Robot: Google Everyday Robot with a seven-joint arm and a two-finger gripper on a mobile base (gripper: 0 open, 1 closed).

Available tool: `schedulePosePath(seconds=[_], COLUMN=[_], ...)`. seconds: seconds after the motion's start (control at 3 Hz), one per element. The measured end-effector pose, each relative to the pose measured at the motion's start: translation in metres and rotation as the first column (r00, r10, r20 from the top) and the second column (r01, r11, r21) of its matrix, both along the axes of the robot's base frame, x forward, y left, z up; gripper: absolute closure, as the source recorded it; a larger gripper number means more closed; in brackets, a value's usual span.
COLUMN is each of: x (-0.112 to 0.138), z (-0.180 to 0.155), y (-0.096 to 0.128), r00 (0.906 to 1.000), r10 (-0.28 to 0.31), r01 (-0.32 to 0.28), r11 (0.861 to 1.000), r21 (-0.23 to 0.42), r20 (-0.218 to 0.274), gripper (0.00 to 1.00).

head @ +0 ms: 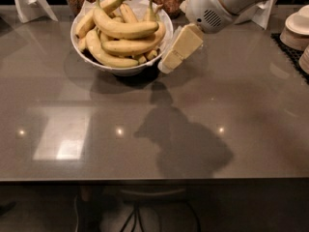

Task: Pick banana from white bowl

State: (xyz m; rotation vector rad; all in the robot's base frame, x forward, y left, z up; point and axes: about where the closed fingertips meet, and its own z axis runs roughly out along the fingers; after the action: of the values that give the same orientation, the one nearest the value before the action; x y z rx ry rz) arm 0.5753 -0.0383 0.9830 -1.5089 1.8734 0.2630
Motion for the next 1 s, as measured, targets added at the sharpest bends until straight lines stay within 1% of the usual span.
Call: schedulePosePath(seconds=[0.33,0.67,1.0], x=[0.019,0.04,0.054], z=[0.012,0.023,0.03], y=[0.027,0.052,0.073], r00=[0.9973,0.9917,0.9862], r10=[0.043,0.078,0.105], r01=[-0.045,-0.085,-0.117], r11=[0.998,0.994,0.989], r21=[0.034,0.063,0.091], r20=[0.06,0.103,0.128], gripper=[0.0,0.0,0.17])
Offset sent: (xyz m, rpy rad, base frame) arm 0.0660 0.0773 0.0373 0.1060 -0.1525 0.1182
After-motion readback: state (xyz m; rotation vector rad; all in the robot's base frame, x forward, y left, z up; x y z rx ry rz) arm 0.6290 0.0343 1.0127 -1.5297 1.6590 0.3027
